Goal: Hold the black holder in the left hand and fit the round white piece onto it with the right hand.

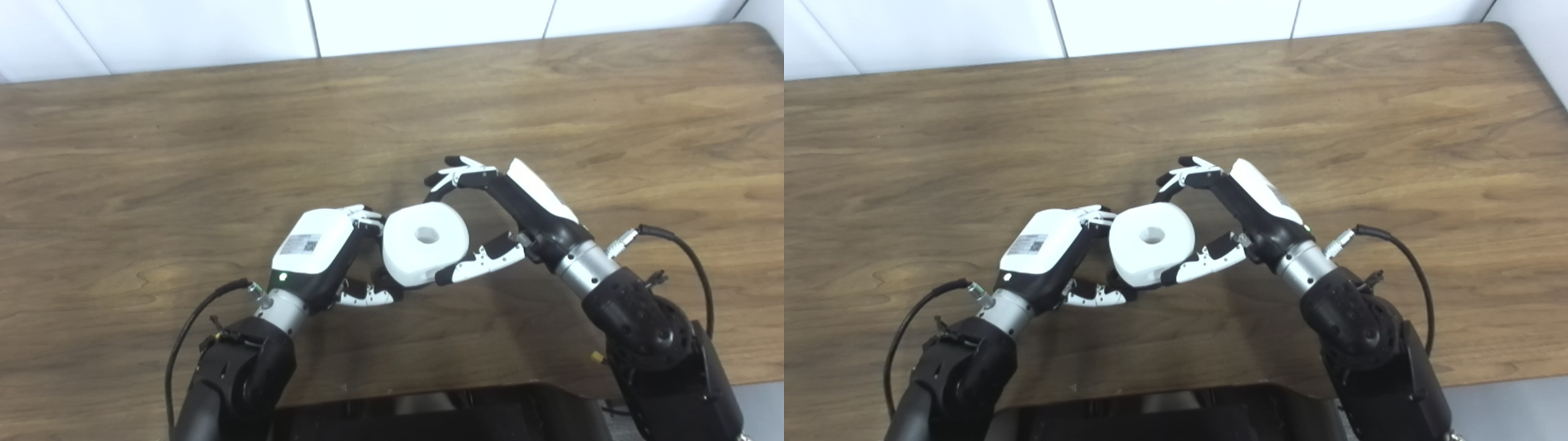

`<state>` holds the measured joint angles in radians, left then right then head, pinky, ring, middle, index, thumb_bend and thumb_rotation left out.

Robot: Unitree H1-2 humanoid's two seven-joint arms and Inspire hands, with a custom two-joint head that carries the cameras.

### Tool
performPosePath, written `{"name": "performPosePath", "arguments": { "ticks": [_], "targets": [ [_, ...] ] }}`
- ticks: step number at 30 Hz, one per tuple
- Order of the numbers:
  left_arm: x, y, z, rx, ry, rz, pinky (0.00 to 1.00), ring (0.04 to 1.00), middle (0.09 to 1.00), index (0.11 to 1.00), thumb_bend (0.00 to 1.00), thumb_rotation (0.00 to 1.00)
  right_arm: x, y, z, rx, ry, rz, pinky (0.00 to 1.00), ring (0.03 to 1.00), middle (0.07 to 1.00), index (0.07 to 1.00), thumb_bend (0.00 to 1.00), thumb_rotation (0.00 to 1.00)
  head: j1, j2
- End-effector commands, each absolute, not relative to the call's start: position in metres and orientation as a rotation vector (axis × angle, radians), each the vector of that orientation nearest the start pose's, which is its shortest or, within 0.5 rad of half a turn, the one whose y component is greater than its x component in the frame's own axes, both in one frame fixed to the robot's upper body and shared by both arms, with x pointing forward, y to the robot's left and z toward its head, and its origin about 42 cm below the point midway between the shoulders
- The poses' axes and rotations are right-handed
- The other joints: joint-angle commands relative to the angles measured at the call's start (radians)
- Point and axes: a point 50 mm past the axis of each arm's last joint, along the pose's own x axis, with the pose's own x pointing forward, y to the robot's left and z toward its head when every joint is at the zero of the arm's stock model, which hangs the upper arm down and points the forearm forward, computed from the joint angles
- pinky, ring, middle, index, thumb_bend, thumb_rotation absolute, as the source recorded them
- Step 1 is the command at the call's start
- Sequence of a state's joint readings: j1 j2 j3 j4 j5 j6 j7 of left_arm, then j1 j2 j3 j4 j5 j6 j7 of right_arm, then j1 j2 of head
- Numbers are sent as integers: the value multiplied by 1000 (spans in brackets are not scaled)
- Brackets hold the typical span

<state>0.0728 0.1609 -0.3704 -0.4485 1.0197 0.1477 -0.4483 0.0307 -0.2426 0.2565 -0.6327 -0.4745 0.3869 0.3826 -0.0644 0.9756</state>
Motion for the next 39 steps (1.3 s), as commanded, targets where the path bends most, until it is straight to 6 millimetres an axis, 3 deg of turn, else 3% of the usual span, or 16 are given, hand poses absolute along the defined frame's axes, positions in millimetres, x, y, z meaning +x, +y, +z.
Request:
{"name": "performPosePath", "arguments": {
  "ticks": [1, 19, 39],
  "targets": [
    [231, 163, 160, 1159, -78, -492, 844, 878, 792, 488, 516, 55, 232, -194, 231, -668, -226, 416, 849, 938, 784, 483, 523, 139, -1, 1],
    [231, 164, 161, 1159, -66, -505, 836, 879, 796, 488, 516, 56, 226, -206, 248, -768, -377, 370, 814, 930, 769, 483, 522, 135, -11, 8],
    [233, 158, 161, 1144, -60, -505, 833, 883, 798, 488, 517, 56, 228, -195, 230, -738, -344, 408, 789, 918, 763, 482, 524, 133, -6, 6]
  ]
}}
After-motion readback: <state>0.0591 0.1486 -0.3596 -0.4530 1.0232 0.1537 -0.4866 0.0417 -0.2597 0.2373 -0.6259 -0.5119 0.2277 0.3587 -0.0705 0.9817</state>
